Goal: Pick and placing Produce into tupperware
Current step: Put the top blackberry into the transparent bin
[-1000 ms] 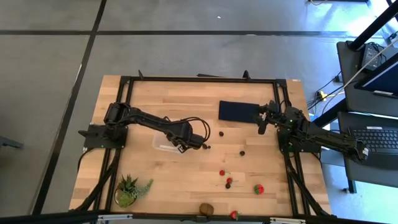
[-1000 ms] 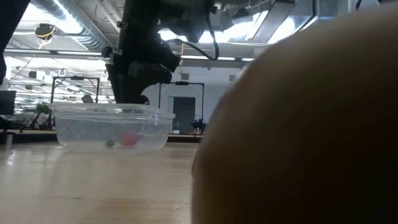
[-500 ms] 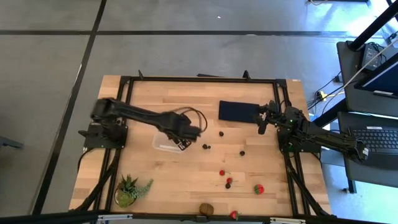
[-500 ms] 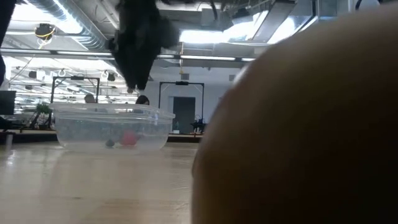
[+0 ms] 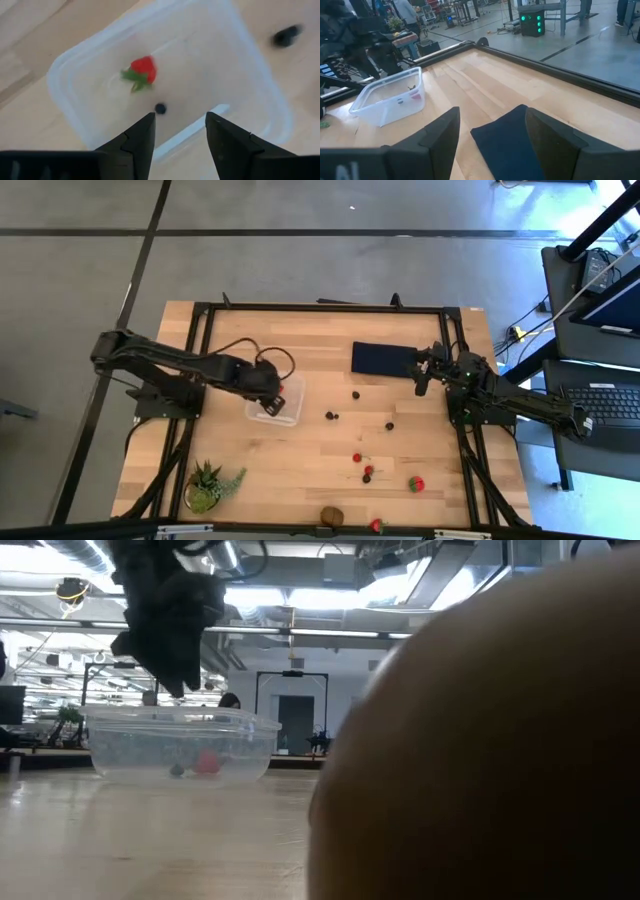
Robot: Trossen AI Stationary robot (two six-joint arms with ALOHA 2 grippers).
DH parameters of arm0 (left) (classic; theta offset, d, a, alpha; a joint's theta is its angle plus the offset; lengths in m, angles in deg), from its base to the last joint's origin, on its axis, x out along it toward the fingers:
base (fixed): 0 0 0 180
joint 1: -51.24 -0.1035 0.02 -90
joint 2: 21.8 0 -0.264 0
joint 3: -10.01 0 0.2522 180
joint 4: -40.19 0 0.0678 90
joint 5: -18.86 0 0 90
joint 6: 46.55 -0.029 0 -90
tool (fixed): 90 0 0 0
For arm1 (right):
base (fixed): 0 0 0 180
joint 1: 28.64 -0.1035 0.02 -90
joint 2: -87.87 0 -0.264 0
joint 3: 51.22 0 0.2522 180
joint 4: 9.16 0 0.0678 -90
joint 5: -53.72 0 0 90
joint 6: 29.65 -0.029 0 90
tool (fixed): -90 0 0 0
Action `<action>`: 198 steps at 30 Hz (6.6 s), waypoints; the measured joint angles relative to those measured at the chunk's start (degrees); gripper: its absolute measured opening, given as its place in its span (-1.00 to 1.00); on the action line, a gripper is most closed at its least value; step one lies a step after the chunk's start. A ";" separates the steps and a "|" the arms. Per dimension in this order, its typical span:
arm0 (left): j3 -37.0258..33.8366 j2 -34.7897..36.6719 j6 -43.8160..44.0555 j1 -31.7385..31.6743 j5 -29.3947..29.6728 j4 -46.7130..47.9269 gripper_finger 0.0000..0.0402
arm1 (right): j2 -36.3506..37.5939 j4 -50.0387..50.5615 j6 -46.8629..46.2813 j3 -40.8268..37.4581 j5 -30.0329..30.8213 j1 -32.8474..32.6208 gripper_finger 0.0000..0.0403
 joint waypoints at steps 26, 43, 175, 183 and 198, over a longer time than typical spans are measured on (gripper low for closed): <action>-35.50 39.78 -38.79 -0.38 6.23 -55.06 -0.17 | 0.00 -0.34 0.58 0.00 0.79 0.01 0.13; -47.32 52.86 -48.32 -0.37 2.10 -62.35 -0.19 | -0.04 -0.60 3.85 0.00 0.20 -0.38 0.13; -50.65 56.89 -49.94 -0.37 1.97 -52.92 -0.18 | -116.53 22.43 24.71 100.01 -1.05 -23.58 -0.47; -50.65 56.89 -49.94 -0.37 1.97 -52.66 -0.17 | -123.28 28.44 24.52 106.93 -1.05 -23.55 -0.47; -50.65 56.89 -49.95 -0.37 1.97 -52.56 -0.20 | -123.97 28.56 24.27 107.10 -0.88 -23.51 -0.31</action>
